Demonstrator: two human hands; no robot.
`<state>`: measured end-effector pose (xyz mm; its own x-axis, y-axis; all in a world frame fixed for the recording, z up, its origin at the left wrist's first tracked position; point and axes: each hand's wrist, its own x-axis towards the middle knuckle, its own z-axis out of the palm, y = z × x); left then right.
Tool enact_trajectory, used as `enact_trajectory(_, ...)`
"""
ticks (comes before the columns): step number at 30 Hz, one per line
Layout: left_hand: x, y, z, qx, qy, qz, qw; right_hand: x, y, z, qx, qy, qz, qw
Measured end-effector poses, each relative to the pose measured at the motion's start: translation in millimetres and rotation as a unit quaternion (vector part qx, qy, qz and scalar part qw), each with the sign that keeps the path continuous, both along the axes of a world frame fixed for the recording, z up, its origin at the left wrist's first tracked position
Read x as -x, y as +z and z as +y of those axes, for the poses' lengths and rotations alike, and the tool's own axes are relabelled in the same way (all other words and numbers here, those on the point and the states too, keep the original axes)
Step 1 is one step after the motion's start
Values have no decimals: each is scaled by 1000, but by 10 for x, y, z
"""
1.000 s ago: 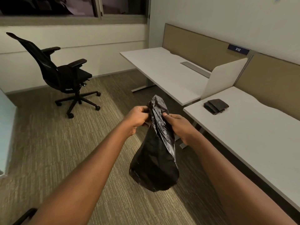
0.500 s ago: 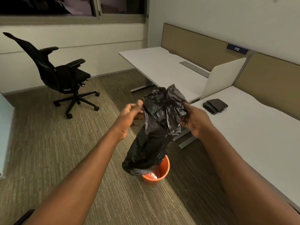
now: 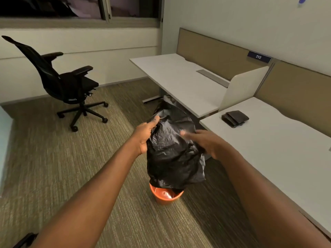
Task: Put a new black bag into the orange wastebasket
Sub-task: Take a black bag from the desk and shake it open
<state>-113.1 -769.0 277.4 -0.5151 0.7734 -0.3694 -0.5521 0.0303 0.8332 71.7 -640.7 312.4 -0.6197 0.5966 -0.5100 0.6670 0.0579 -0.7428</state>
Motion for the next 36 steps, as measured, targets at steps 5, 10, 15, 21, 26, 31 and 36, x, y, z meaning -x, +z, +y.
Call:
enact_trajectory(5, 65, -90, 7, 109, 80, 121, 983, 21, -117, -90, -20, -16, -16, 1000)
enact_trajectory(10, 279, -187, -112, 209, 161, 306, 915, -13, 117, -61, -57, -104, 66, 991)
enact_trajectory(15, 260, -87, -201, 187, 211, 596, 752, 63, 271, -41, 160, -244, 171, 941)
enact_trajectory(21, -236, 83, -183, -24, 49, 671, 739, 266, 393, -54, 284, -255, 252, 889)
enact_trajectory(26, -252, -18, -116, -7, 21, 532, 846, 268, 449, -56, 315, -205, 335, 864)
enact_trajectory(31, -340, 176, -111, -32, 22, 213, 976, 174, 261, -142, 55, -87, 252, 962)
enact_trajectory(36, -353, 214, -10, 12, 32, 95, 995, 157, -8, -357, -86, 21, 182, 979)
